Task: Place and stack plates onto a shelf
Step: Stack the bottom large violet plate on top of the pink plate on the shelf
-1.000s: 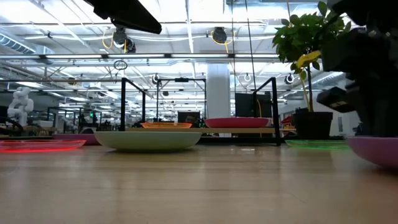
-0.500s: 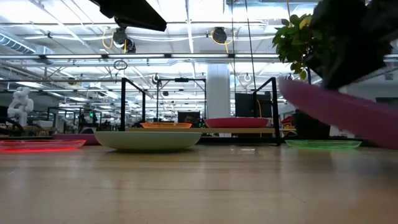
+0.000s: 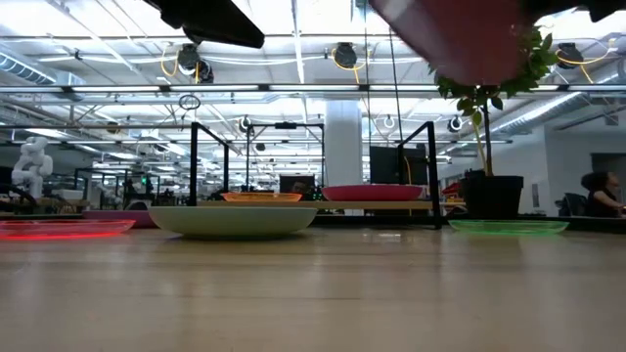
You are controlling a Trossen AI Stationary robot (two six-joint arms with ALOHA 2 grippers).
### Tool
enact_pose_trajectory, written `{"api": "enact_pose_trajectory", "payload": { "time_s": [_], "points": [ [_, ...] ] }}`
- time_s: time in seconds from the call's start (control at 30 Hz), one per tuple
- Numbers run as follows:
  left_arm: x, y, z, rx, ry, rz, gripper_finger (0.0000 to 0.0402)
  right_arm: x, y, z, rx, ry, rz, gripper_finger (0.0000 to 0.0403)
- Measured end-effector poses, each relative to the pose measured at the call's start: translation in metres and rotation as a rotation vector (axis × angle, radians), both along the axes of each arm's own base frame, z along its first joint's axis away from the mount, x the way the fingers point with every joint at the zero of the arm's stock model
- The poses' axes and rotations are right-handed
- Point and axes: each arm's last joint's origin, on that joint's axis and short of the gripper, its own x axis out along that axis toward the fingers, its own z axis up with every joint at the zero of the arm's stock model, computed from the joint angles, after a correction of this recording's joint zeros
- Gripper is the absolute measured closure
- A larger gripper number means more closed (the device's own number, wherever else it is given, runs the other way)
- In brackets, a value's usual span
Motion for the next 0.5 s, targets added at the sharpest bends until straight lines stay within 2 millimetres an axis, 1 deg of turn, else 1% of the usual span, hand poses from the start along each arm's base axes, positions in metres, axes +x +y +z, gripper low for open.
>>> {"api": "enact_pose_trajectory", "payload": {
  "time_s": [0.2,0.4,0.5],
  "points": [
    [0.003,0.000,0.005,0.053,-0.041,-0.029,0.0318,0.007,-0.037,0.016,-0.055,-0.166,-0.361,0.0402],
    [0.005,0.002,0.008,0.065,-0.070,-0.031,0.0318,0.014,-0.077,0.024,-0.094,-0.299,-0.555,0.0403],
    [0.005,0.002,0.008,0.083,-0.066,-0.035,0.0318,0.016,-0.096,0.025,-0.096,-0.327,-0.634,0.0403]
  ]
}}
